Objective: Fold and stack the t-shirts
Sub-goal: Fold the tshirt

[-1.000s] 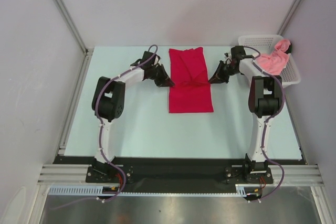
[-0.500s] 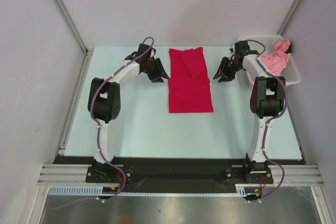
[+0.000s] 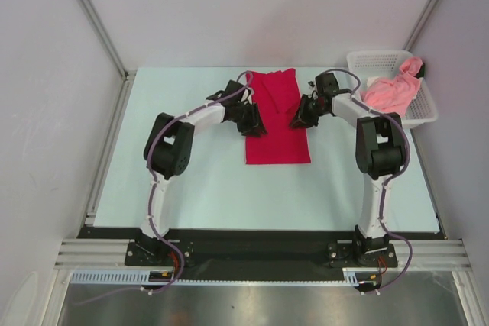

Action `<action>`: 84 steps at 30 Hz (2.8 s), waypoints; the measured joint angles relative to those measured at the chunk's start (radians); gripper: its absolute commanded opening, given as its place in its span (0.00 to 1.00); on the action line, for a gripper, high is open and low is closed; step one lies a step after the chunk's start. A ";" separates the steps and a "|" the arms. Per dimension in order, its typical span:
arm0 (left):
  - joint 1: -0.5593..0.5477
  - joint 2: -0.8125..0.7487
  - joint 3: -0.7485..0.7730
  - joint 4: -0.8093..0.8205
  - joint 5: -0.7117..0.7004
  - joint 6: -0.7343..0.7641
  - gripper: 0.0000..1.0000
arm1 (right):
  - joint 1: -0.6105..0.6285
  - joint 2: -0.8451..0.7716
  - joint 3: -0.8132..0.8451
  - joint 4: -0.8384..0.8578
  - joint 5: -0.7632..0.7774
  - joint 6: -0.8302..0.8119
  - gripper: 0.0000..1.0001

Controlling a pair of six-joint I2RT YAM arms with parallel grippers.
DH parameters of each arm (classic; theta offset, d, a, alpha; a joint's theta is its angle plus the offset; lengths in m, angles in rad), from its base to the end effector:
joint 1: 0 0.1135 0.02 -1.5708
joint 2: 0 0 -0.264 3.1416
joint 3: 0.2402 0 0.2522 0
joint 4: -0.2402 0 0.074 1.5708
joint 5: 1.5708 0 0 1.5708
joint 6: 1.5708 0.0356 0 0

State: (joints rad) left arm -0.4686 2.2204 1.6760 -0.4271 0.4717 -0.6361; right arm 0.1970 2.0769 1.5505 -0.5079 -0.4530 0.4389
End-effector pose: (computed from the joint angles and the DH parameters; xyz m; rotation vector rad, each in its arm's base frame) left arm 0.4209 -0.2312 0.1609 -0.0261 2.7108 -0.9914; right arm 0.4325 0.1022 0.1821 0.1536 2.6594 0.8104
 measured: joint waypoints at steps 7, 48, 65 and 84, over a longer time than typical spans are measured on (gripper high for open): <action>0.039 0.075 0.062 0.010 0.032 -0.001 0.40 | -0.090 0.220 0.206 0.028 -0.038 0.000 0.14; -0.082 -0.537 -0.994 0.635 -0.296 -0.863 0.56 | -0.125 -0.655 -1.086 0.716 0.049 0.653 0.56; -0.103 -0.487 -0.942 0.601 -0.362 -0.934 0.37 | -0.105 -0.542 -1.089 0.847 0.074 0.719 0.49; -0.092 -0.460 -0.941 0.628 -0.346 -0.952 0.20 | -0.100 -0.483 -1.089 0.912 0.072 0.750 0.26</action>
State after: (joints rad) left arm -0.5610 1.7607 0.7353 0.2008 0.1257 -1.5883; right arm 0.0975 1.5940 0.4618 0.4038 -0.3809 1.1893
